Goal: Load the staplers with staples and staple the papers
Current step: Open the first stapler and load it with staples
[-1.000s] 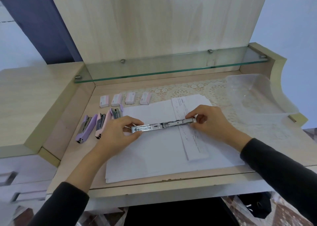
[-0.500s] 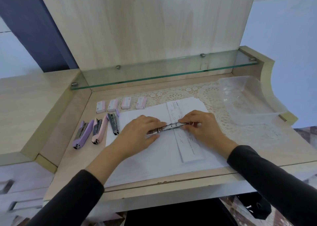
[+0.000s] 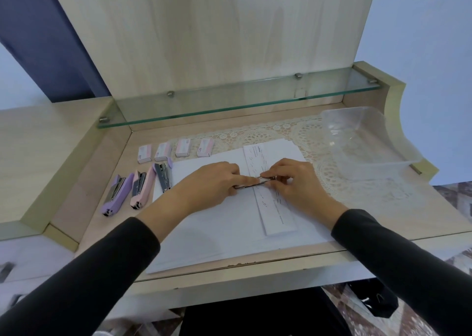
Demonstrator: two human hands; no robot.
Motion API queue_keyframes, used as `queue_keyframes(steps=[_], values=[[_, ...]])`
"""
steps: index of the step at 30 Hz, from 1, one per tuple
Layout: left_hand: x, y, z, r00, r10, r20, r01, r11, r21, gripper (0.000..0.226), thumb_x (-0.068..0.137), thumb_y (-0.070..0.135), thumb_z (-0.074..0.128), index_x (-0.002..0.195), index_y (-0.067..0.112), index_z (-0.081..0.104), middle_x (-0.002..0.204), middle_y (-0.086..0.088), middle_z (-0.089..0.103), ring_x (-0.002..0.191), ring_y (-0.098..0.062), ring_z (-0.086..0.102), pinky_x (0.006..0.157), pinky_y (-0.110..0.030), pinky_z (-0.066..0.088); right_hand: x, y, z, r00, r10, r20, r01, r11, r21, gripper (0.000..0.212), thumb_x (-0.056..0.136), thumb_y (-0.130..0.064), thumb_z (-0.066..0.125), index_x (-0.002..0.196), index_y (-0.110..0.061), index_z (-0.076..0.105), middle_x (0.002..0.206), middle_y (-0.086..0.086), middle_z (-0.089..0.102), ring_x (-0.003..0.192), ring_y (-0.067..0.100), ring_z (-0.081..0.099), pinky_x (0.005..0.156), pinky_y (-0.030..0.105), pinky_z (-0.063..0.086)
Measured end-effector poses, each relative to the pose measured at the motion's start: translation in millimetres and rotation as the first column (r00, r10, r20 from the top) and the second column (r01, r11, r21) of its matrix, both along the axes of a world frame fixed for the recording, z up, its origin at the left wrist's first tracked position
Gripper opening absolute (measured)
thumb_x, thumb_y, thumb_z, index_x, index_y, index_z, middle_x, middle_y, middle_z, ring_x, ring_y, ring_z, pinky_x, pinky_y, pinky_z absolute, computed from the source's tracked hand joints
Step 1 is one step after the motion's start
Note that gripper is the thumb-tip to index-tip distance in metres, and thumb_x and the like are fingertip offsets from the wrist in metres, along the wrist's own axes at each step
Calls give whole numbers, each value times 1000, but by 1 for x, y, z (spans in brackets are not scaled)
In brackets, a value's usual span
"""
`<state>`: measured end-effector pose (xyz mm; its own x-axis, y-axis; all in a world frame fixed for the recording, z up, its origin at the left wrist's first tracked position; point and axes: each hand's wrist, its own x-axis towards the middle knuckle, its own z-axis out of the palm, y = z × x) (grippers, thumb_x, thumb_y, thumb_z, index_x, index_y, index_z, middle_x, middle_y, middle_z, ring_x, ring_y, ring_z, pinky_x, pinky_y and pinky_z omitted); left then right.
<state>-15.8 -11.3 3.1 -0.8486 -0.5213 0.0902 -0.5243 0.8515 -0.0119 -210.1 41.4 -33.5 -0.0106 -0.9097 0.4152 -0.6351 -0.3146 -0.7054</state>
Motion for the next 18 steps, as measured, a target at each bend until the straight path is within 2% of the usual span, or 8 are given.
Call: queue_keyframes(steps=[7, 10, 12, 14, 16, 18], values=[[8, -4, -4, 992, 25, -127, -16, 997, 72, 38, 91, 15, 54, 128, 26, 52, 103, -4, 63, 96, -21, 54, 78, -26, 39, 1, 0, 0, 1000, -1, 7, 1, 1000, 30, 15, 74, -2, 71, 88, -4, 73, 81, 5, 66, 64, -1, 54, 60, 7, 43], [13, -6, -9, 968, -14, -249, 21, 999, 26, 33, 84, 15, 62, 117, 22, 62, 92, -5, 68, 82, -23, 61, 70, -21, 40, 1, 0, 1, 1000, -8, 24, 7, 999, 44, 14, 74, -1, 70, 88, -4, 73, 79, 2, 64, 59, -2, 55, 58, 7, 43], [18, -7, -13, 942, -41, -334, 36, 999, -20, 29, 77, 16, 64, 106, 17, 68, 82, -4, 69, 70, -21, 62, 64, -16, 41, 1, 0, 0, 1000, -10, 13, 10, 999, 40, 15, 74, -2, 71, 88, -5, 73, 78, -1, 63, 61, -3, 54, 59, 7, 43], [19, -4, -18, 906, -69, -418, 44, 997, -67, 22, 78, 19, 63, 99, 14, 70, 78, -2, 69, 66, -16, 62, 62, -14, 43, 0, 0, 0, 1000, -14, 0, 14, 999, 30, 15, 73, -2, 72, 88, -6, 73, 78, -2, 63, 66, -1, 54, 62, 9, 44], [15, 2, -22, 867, -96, -489, 39, 991, -125, 19, 82, 25, 60, 88, 12, 73, 77, 0, 70, 65, -14, 64, 55, -23, 51, 0, -1, -1, 1000, -16, -22, 16, 1000, 10, 16, 72, -3, 73, 87, -7, 74, 78, -1, 64, 67, 4, 56, 64, 12, 45], [7, 6, -26, 838, -103, -536, 5, 983, -181, 20, 81, 28, 60, 76, 13, 72, 76, 1, 71, 63, -14, 65, 46, -26, 51, 0, -1, -1, 998, -14, -61, 13, 1000, -8, 16, 70, -4, 74, 86, -8, 74, 79, 3, 66, 67, 12, 58, 67, 14, 45]])
